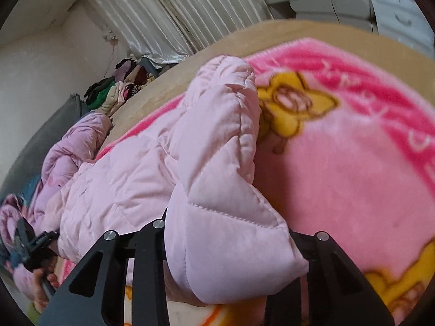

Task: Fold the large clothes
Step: 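Lift the folded end with the right tool and fold it over the jacket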

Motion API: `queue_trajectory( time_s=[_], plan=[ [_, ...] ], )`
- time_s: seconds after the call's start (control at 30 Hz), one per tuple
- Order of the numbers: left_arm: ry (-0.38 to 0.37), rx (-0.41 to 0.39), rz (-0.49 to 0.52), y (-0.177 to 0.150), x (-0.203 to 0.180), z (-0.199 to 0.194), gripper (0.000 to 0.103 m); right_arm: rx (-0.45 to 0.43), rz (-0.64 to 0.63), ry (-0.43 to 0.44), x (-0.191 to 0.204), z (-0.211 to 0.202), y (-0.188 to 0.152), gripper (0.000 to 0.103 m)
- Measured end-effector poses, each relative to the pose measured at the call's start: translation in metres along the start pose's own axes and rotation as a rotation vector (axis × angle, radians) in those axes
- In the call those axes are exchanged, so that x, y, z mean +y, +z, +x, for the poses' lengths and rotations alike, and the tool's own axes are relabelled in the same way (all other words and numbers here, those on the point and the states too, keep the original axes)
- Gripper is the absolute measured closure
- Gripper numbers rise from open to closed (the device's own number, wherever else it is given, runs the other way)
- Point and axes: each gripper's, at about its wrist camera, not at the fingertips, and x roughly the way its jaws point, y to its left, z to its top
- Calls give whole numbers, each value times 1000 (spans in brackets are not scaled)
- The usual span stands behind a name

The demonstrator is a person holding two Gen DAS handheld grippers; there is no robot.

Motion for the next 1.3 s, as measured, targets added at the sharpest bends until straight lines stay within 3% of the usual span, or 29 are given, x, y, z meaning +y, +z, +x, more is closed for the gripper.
queue_trajectory(
  time_s=[0.5,1.0,1.3],
  plan=[
    [19,-88,83,-30,-12,-62,73,-128,-248,-16,49,-74,-21,75],
    [10,-167,147,-77,-8,-119,73,-164,-284,-12,55,-137,-75,75],
    [24,-156,167,-103,2,-137,73,-158,-291,-22,60,-161,-103,75]
  ],
)
